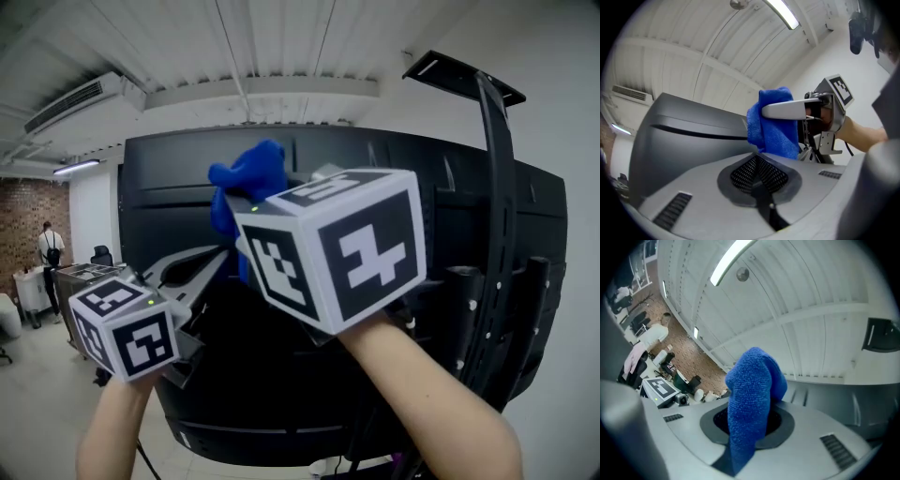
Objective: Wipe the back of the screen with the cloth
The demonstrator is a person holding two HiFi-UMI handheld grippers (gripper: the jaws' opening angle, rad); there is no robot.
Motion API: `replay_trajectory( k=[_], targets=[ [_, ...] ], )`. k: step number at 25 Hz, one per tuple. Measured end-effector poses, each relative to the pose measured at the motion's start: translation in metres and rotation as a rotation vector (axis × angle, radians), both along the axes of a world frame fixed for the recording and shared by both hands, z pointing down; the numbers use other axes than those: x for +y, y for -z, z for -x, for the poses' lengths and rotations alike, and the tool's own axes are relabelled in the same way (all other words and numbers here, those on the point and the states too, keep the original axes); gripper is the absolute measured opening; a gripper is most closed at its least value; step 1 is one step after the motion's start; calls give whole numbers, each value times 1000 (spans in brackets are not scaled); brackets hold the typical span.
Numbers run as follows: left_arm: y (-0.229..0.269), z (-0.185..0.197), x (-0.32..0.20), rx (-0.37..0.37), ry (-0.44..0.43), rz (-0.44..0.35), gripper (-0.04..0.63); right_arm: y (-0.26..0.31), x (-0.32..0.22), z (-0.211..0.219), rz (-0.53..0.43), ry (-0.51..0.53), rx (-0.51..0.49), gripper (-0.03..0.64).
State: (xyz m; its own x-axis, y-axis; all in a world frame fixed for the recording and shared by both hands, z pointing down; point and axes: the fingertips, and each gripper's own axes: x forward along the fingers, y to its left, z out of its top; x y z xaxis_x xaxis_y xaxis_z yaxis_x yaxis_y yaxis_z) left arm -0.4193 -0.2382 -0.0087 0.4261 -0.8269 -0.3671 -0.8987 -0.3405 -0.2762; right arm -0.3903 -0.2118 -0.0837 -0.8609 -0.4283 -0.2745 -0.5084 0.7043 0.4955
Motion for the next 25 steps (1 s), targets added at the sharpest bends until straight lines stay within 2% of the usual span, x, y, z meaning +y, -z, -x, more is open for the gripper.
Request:
replay_trajectory(
  k=[5, 9, 11, 15, 18, 21, 25],
  targets=[
    [-7, 63, 33, 14, 117, -23, 8, -26, 35, 75, 41, 172, 6, 63],
    [-30, 123, 54, 39, 225, -1, 6, -59, 42, 125, 169, 309, -60, 63],
    [-47, 150, 59, 35, 285, 23, 8, -77, 43, 149, 213, 346, -84, 63],
    [-84, 194, 64, 24, 388, 82, 6, -114, 38, 198, 232, 346, -77, 63],
    [-109, 209, 59, 22, 409, 133, 8, -134, 30, 219, 232, 315, -71, 63],
    [-126, 211, 57, 30, 400, 160, 7, -145, 22, 222, 222, 274, -85, 63],
    [-137, 190, 54, 24, 367, 136, 6, -156, 8, 196, 184, 186, -116, 63]
  ],
)
